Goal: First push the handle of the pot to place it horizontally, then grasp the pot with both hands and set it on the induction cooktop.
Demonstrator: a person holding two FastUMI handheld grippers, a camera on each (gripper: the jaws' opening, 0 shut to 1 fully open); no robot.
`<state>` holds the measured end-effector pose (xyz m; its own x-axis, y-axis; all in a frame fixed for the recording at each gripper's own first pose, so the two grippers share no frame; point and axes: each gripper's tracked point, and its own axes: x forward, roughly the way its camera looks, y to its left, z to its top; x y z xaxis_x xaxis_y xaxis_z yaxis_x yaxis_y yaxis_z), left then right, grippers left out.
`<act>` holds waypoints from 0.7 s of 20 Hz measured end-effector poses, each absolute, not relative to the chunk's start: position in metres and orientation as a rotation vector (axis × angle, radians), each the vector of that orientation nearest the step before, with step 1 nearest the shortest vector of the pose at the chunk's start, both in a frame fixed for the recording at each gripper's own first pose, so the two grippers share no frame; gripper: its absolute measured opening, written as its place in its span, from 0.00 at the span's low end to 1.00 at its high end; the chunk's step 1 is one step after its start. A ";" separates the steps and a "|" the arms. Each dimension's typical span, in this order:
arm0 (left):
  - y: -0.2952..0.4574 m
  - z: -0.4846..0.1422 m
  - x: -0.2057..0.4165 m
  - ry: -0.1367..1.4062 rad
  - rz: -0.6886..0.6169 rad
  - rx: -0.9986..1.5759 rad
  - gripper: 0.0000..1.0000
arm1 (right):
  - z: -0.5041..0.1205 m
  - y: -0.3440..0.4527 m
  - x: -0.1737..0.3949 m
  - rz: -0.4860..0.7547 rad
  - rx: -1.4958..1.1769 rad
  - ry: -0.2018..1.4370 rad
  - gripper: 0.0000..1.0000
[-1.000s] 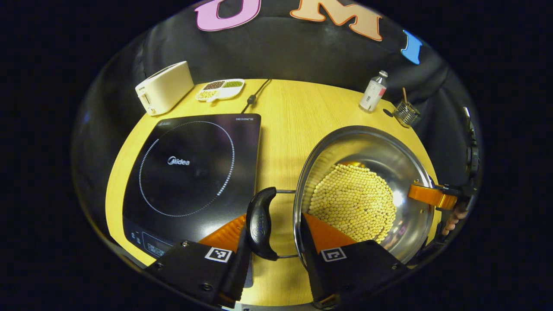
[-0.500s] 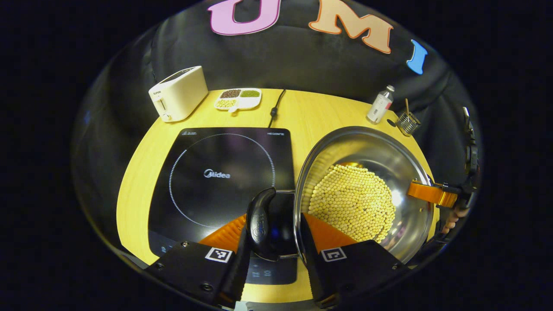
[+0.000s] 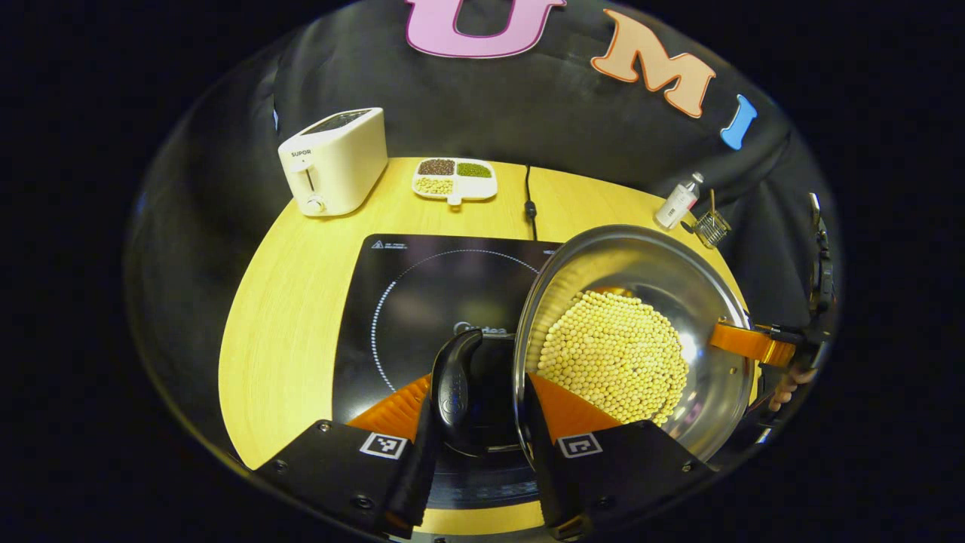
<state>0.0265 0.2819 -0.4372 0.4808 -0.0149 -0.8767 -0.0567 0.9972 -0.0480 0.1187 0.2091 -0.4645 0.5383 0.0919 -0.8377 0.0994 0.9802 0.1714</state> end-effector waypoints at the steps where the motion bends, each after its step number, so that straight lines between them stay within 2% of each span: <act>1: 0.290 -0.441 0.026 1.075 0.014 -0.078 0.60 | -0.466 0.217 0.118 -0.014 0.202 1.009 0.51; 2: 0.296 -0.443 0.026 1.080 0.006 -0.081 0.58 | -0.466 0.223 0.117 -0.022 0.195 1.014 0.55; 3: 0.303 -0.445 0.025 1.083 -0.002 -0.085 0.58 | -0.467 0.230 0.116 -0.027 0.187 1.019 0.55; 4: 0.309 -0.445 0.025 1.082 -0.007 -0.090 0.58 | -0.468 0.236 0.116 -0.031 0.180 1.025 0.51; 8: 0.329 -0.446 0.029 1.066 -0.018 -0.100 0.58 | -0.467 0.255 0.124 -0.039 0.159 1.030 0.51; 9: 0.333 -0.445 0.036 1.047 -0.019 -0.101 0.58 | -0.468 0.258 0.127 -0.044 0.160 1.030 0.55; 11: 0.341 -0.445 0.038 1.044 -0.010 -0.111 0.58 | -0.469 0.266 0.132 -0.047 0.149 1.035 0.51; 14: 0.352 -0.443 0.043 1.034 -0.012 -0.097 0.58 | -0.473 0.278 0.139 -0.049 0.143 1.042 0.51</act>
<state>0.0430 0.3524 -0.4430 0.5115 -0.0557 -0.8575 -0.0359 0.9956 -0.0861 0.1388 0.2776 -0.4726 0.5043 0.0273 -0.8631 0.1083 0.9896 0.0945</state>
